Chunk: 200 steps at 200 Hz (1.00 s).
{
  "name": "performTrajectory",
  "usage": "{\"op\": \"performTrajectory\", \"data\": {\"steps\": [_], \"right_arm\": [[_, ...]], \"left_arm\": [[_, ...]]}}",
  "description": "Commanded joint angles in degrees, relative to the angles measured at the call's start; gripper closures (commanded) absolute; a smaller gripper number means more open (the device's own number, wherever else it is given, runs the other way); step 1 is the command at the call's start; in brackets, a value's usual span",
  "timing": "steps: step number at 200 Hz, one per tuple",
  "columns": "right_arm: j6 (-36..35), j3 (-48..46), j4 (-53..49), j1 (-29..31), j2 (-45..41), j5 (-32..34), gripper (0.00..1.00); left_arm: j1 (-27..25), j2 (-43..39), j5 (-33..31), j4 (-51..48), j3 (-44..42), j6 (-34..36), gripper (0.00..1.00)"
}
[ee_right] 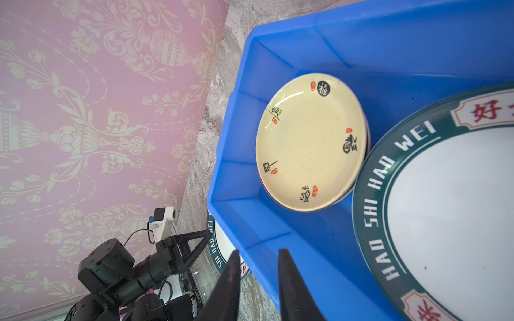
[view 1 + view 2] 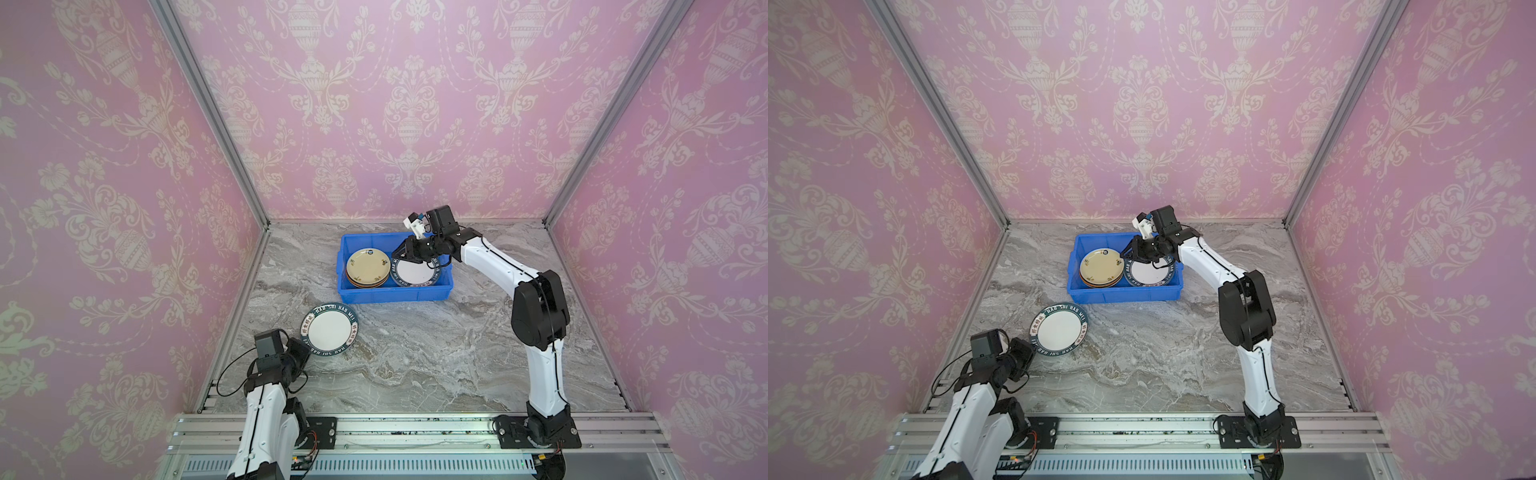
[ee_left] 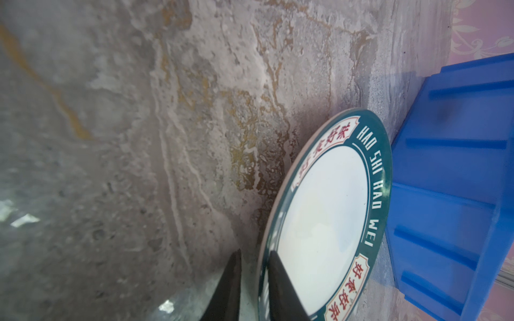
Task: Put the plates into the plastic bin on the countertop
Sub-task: 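Grasp the green-rimmed plate on the table with the left gripper while the right holds still, then lift the green-rimmed plate with the left gripper and carry it toward the bin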
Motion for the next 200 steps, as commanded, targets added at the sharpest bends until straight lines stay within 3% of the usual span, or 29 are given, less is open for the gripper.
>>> {"op": "performTrajectory", "data": {"steps": [1,23,61,138,188,200], "right_arm": [[-0.11,-1.73,1.51,0.43,0.04,-1.37,0.75],[-0.62,-1.79,1.32,0.41,-0.36,-1.11,0.75],[-1.26,-1.69,0.98,0.34,-0.44,-0.96,0.75],[-0.91,-2.87,1.99,0.06,-0.67,-0.95,0.75],[-0.56,-3.36,2.73,0.03,-0.95,-1.19,0.75],[-0.56,-3.39,2.67,0.06,-1.02,-1.19,0.74]], "left_arm": [[0.37,0.10,-1.69,-1.56,0.30,1.58,0.67],[0.37,2.18,-1.08,0.51,0.31,1.05,0.61],[0.37,6.12,1.07,6.83,-1.53,-2.05,0.62],[0.37,9.31,1.48,10.91,-2.89,-2.57,0.71],[0.37,8.52,1.20,10.53,-2.94,-2.47,0.82],[0.32,8.42,0.88,10.25,-2.90,-2.40,0.90]]}}
